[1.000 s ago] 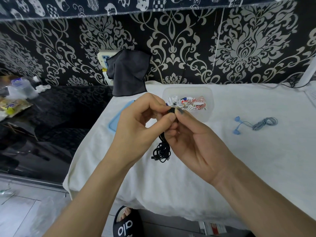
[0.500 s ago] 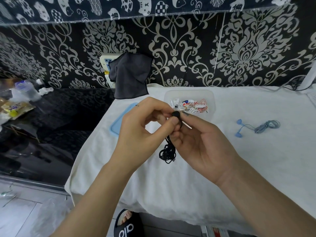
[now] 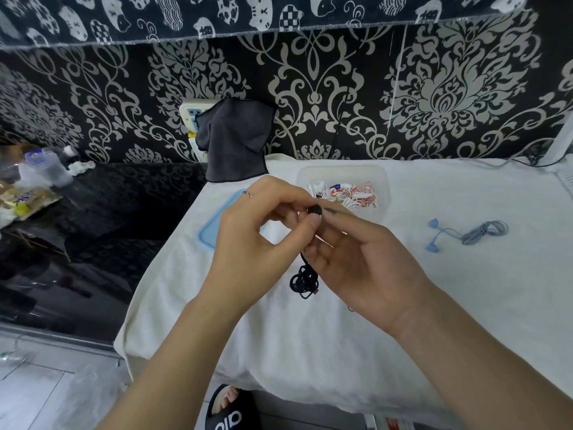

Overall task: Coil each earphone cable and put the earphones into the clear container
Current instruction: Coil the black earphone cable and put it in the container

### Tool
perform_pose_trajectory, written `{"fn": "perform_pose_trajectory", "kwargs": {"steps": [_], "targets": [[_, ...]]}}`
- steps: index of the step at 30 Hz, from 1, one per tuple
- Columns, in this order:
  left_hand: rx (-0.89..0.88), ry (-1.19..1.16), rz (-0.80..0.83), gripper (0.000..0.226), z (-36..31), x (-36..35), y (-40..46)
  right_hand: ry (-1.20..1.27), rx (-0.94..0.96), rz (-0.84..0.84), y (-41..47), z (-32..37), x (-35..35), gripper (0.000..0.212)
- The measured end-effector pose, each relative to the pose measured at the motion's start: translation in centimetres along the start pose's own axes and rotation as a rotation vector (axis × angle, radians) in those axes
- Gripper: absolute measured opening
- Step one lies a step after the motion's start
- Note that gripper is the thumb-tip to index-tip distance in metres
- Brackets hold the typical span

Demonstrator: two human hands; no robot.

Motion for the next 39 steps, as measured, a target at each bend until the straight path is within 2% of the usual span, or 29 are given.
{"fn": "perform_pose_trajectory", "kwargs": {"steps": [8,10,13,15,17,19,21,26,29,34,39], "targets": [[-0.005,0.07,0.042,0.017,0.7,0.0,0.1,-0.111,0.1,-0.031,0.6,0.9,0.5,0.019],[0.106,0.078,0.05,0.014,1.5,0.5,0.3,-0.143,0.096,-0.052,0.9,0.9,0.7,0.018],[0.417,0.125,0.06,0.023,4.9,1.6,0.2,-0.244,0.088,-0.098,1.5,1.1,1.0,0.017],[0.583,0.149,0.165,0.025,7.2,1.6,-0.7,-0.246,0.059,-0.116,2.0,1.1,1.2,0.016],[0.695,0.088,0.316,0.038,8.2,0.7,-1.9,-0.218,0.028,-0.131,2.4,1.1,1.1,0.015],[0.734,0.001,0.477,0.046,7.9,-0.9,-2.9,-0.191,0.006,-0.144,2.9,1.1,1.2,0.014],[0.709,-0.013,0.563,0.045,7.2,-2.1,-3.2,-0.175,-0.008,-0.14,3.1,1.1,1.4,0.015],[0.612,0.004,0.419,0.015,7.1,-1.9,-2.1,-0.16,-0.032,-0.127,3.3,1.0,1.5,0.016],[0.606,0.012,0.363,0.007,7.0,-1.3,-1.7,-0.16,-0.023,-0.151,3.6,1.3,1.9,0.015],[0.751,-0.007,0.335,0.014,7.3,-1.0,-2.2,-0.049,-0.039,-0.184,3.9,1.6,2.4,0.016],[0.87,-0.126,0.387,0.023,7.1,-2.4,-3.2,0.012,-0.068,-0.158,3.9,1.5,2.3,0.016]]}}
Point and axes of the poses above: each hand's wrist, its own y-axis towards the middle knuckle, its own x-axis out of the back of the hand, z = x × y, the point moved 6 cm from there along y, towards the middle knuckle, and after that the axes turned 13 degrees about -z, right-handed, at the moved point
